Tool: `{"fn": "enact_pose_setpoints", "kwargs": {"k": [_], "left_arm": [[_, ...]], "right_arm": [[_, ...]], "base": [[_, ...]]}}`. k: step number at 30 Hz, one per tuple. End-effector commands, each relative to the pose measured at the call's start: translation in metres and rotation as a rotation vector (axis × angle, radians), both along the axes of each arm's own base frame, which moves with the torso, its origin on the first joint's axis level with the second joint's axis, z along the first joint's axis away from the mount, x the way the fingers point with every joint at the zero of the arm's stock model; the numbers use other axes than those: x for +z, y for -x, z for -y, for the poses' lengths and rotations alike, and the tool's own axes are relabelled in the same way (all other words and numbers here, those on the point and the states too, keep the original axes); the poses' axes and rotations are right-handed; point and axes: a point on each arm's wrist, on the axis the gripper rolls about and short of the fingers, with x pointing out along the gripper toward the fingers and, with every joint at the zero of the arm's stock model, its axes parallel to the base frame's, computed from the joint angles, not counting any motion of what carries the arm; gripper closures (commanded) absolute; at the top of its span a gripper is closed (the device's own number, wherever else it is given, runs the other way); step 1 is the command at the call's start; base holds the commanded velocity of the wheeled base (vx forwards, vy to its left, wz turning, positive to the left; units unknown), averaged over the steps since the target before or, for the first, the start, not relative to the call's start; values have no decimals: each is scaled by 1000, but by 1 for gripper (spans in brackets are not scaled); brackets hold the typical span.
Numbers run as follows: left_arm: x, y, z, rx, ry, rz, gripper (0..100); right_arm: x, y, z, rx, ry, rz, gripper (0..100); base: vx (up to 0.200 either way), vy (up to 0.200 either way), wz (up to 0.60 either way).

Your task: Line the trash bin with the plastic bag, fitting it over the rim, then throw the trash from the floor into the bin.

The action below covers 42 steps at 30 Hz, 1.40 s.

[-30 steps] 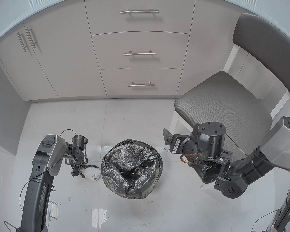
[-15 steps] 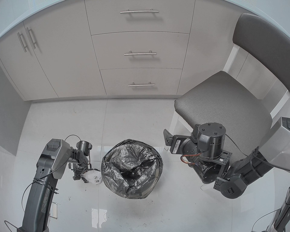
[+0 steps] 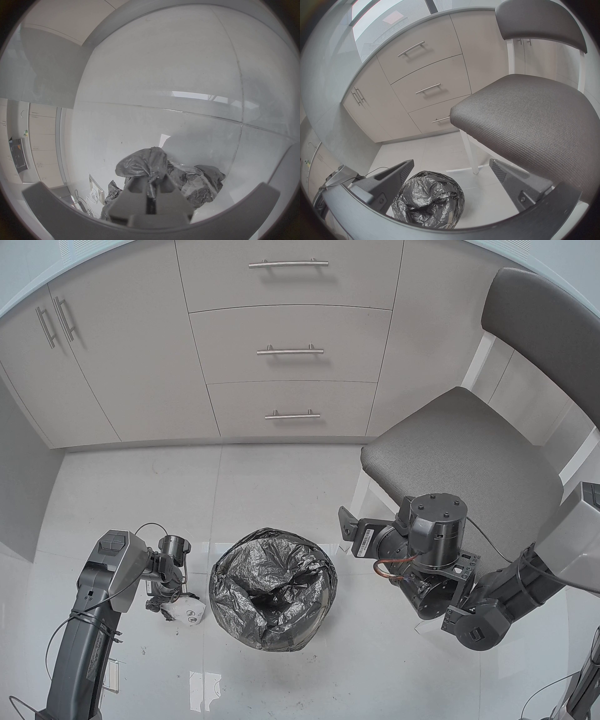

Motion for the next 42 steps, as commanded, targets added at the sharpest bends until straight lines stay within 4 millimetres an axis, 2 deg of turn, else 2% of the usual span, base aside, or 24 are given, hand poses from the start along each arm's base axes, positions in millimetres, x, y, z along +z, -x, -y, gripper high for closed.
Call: {"fn": "enact_pose_setpoints", "kwargs": {"k": [1,10,14,19,23,26,27,28,29,30,31,38,39,41,42], "left_arm": [[-2,1,-1,2,0,-3,100],[2,0,0,-1,-1,-4,100],[14,-3,0,-7,-4,5,100],[51,-5,-1,-6,-4,4,100],[103,-9,2,-13,-4,49,100],[130,-7,7,-25,0,62,100],[150,-6,10,-36,4,82,100],[153,-6,11,-38,4,85,100],[169,-4,18,-59,5,103,100],[170,-4,19,-60,5,104,100],[193,-1,31,-100,1,128,100],[241,9,64,-242,-39,177,100],[243,10,66,-246,-39,182,100],[265,17,81,-282,-38,221,100],[265,17,81,-282,-38,221,100]], "right_arm": [[0,0,0,0,1,1,0],[1,0,0,0,6,3,0],[2,-1,1,-5,3,7,0],[4,-1,2,-5,10,12,0],[7,2,5,-2,21,18,0],[8,2,6,-7,20,19,0],[10,1,8,-12,16,23,0],[10,1,8,-13,17,24,0],[12,1,9,-15,12,29,0],[12,1,9,-14,15,30,0],[15,2,10,-13,12,33,0],[18,2,12,-6,0,40,0],[18,2,12,-6,0,40,0],[22,5,14,-4,0,45,0],[22,5,14,-4,0,45,0]], "base": [[0,0,0],[0,0,0],[0,0,0],[0,0,0],[0,0,0],[0,0,0],[0,0,0],[0,0,0],[0,0,0],[0,0,0],[0,0,0],[0,0,0],[0,0,0],[0,0,0],[0,0,0]]}}
